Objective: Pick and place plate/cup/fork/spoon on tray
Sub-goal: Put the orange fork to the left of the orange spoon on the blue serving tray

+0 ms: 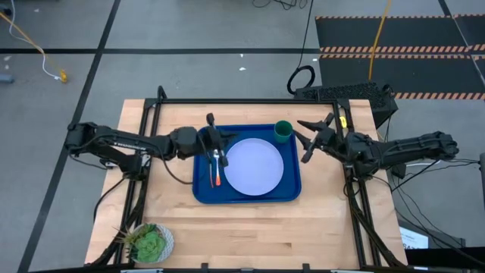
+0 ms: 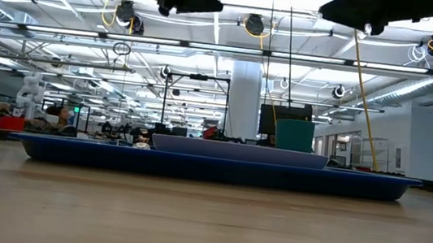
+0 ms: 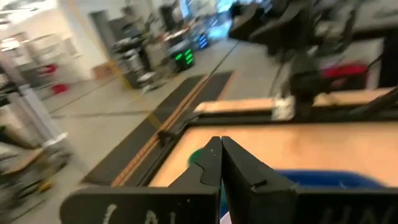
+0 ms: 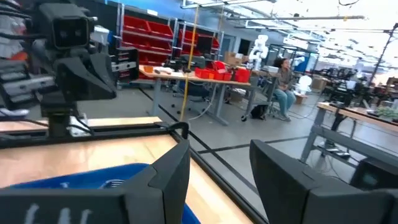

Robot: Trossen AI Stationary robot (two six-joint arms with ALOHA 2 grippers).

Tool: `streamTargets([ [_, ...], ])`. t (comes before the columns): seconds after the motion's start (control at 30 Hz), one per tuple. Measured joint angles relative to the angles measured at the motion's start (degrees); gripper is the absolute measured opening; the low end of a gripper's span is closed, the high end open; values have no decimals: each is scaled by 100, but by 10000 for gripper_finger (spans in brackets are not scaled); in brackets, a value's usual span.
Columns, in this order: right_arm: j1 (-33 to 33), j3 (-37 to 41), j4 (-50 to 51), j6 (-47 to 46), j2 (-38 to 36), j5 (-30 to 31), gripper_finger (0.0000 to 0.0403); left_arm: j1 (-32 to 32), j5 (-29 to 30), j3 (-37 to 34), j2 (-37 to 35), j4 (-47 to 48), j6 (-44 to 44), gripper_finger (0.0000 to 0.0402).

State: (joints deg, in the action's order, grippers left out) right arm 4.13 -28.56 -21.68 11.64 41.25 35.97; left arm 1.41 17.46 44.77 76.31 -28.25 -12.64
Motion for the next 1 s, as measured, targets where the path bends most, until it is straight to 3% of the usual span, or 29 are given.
streamTargets([
  [0.2,-268,0,287,-27,222,0,160,722,-1696,-561,0,-1551,495,12],
  [0.33,-423,0,419,0,442,-4,160,1086,-2277,-601,0,-1612,547,14],
  [0.43,-525,0,302,259,606,-4,160,1325,-2226,-603,2,-1488,362,14],
  [0.6,-571,0,269,509,771,-4,160,1612,-2020,-603,2,-1461,970,15],
  [0.7,-569,0,263,628,809,-7,160,1589,-2015,-603,2,-1210,880,24],
  [0.9,-569,0,-29,723,809,-9,160,1334,-848,-604,4,-514,461,78],
  [1.0,-569,0,-207,706,809,-54,160,1233,-670,-605,4,-619,587,111],
])
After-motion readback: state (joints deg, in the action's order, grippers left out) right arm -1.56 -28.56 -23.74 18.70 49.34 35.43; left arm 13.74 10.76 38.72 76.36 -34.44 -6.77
